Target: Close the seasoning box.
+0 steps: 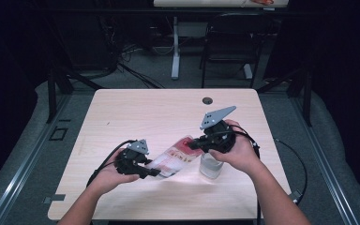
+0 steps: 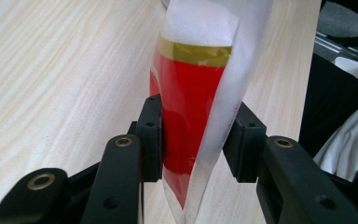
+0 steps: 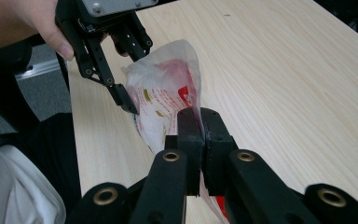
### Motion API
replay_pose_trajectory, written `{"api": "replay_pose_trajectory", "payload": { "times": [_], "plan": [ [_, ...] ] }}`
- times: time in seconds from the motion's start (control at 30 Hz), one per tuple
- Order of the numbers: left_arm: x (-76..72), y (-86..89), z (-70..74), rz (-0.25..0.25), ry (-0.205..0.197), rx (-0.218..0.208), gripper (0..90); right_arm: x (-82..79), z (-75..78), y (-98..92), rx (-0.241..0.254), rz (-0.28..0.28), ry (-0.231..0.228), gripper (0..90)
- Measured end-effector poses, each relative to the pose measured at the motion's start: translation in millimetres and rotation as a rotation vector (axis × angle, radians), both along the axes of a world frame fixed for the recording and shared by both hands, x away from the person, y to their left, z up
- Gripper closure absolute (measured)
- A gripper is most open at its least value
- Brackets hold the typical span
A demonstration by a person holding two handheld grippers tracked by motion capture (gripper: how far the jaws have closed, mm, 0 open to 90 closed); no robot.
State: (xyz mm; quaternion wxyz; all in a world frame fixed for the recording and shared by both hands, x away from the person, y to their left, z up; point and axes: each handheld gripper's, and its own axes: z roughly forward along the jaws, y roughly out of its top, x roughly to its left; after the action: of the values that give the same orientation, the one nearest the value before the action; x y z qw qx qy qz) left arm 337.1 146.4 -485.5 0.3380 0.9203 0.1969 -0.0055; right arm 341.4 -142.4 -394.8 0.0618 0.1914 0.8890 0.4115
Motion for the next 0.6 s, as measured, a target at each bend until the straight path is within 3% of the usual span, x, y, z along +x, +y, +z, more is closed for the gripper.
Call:
{"api": "replay_pose_trajectory", "payload": {
  "times": [0.07, 0.3, 0.6],
  "plan": [
    [-0.1, 1.3, 2.6, 0.0, -0.014, 0.01, 63.0, -0.2, -0.3, -1.0, 0.01, -0.005, 0.006, 88.2],
    [0.4, 3.1, 8.5, 0.001, -0.006, 0.028, 63.2, 0.5, -6.0, -5.8, 0.047, -0.024, 0.012, 88.1],
    [0.6, 3.5, 10.9, -0.003, -0.003, 0.014, 63.4, -3.6, -11.7, -9.5, 0.078, -0.053, -0.01, 87.9]
  ]
}}
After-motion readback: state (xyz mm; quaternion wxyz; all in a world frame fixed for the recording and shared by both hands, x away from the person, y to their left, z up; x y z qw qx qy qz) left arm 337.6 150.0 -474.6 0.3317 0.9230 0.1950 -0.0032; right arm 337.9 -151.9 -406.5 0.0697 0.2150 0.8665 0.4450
